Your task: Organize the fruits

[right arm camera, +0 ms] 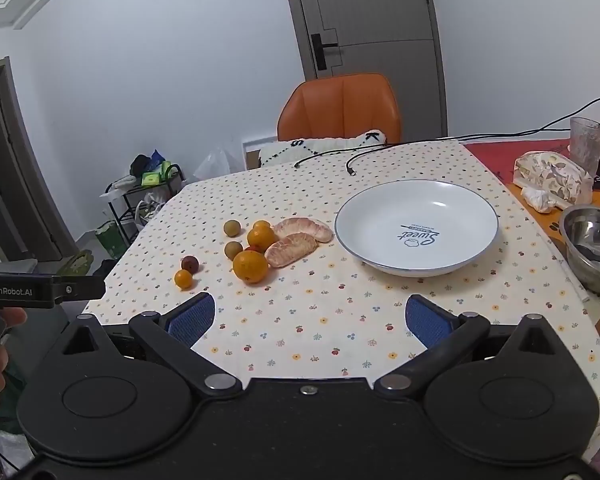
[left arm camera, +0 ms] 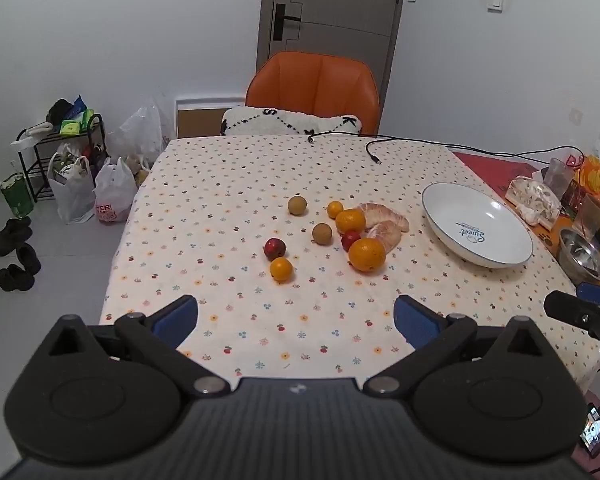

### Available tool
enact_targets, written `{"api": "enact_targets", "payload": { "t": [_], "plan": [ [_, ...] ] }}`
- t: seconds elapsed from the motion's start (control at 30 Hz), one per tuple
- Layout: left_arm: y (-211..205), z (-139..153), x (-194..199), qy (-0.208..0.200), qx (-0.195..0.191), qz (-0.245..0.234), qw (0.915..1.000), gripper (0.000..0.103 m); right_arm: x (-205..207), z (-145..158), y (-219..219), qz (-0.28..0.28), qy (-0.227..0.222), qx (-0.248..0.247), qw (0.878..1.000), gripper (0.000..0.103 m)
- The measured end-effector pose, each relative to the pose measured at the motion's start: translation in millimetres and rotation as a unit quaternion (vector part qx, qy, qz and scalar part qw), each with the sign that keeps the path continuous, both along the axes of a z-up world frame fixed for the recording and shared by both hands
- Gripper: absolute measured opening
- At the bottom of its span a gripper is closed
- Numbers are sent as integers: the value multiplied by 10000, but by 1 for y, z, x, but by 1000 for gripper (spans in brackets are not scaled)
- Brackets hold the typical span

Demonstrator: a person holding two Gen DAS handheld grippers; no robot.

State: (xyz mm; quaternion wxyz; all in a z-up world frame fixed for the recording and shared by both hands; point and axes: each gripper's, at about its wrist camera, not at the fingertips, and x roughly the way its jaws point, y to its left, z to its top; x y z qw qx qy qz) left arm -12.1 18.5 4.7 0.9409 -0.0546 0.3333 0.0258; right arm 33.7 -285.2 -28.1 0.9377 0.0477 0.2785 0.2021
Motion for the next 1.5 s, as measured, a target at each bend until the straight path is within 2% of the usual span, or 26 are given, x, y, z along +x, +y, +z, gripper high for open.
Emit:
{"api": "enact_targets", "payload": {
  "t": [0.27, 1.5],
  "plan": [
    [-1, 3, -3, -69, 5, -46, 10000, 103, -1, 2, -1, -106, -112, -88, 9998, 103],
    [1, 8, -4, -113, 37, -21, 9999, 103, 1, 7, 10, 62, -136, -88, 9998, 103]
  ]
}}
